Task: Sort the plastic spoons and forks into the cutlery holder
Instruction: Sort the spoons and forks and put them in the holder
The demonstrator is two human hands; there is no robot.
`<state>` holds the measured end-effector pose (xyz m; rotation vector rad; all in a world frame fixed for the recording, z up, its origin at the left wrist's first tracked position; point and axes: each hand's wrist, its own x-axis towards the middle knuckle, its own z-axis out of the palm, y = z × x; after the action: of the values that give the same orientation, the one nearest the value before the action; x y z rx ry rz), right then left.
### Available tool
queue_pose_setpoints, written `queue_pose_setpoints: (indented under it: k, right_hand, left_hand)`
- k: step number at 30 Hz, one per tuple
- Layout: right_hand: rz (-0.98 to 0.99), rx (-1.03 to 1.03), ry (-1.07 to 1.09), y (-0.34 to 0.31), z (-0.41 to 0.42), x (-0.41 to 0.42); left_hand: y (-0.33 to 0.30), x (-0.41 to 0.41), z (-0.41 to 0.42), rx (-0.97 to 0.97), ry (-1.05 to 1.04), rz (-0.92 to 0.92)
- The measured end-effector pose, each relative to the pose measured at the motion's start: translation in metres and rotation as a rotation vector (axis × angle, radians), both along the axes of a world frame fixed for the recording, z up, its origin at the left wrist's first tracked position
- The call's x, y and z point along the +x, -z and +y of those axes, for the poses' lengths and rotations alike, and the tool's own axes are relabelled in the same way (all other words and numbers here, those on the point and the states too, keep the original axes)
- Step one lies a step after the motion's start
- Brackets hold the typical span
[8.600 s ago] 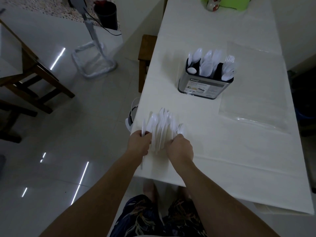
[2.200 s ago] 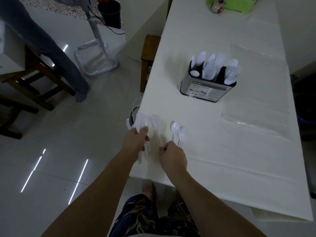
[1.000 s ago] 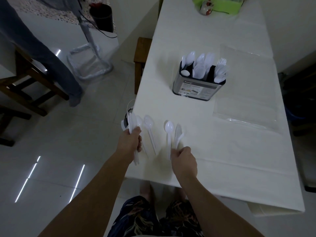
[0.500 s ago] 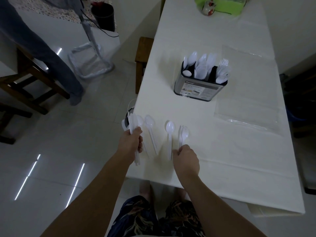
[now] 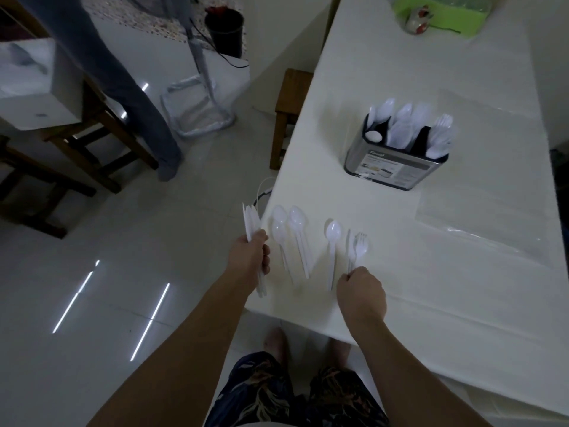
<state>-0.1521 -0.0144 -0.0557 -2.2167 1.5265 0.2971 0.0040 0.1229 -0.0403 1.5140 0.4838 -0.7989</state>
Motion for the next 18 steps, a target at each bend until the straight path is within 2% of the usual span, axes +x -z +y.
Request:
queue_pose_setpoints:
  k: [5,11,13,16,18]
  right_hand:
    - [-0.077,0.018,0.021,-0.006,0.000,0.004]
    - [-0.334,0.180,-0.151,-0.028,0.027,0.030]
    - [-0.431,0.358,-0.124,-0.038,0.035,0.043]
    - [-0.564,0.808,0.045,-0.049,0.044,0.052]
    - [-0.569,0.898,0.065,-0.049,0.046,0.054]
  left_hand:
    - [0.000,-0.001,0.004,-0.007,0.004,0.019]
    - [-0.001,-0.008,0.000,-0.014,0.062,0.003]
    - [-0.001,-0.011,-0.002,-0.032,0.105,-0.017]
    - [-0.006,-0.012,-0.004,-0.071,0.163,-0.010]
    - [-0.009,-0.013,-0.005,-0.107,0.184,-0.004]
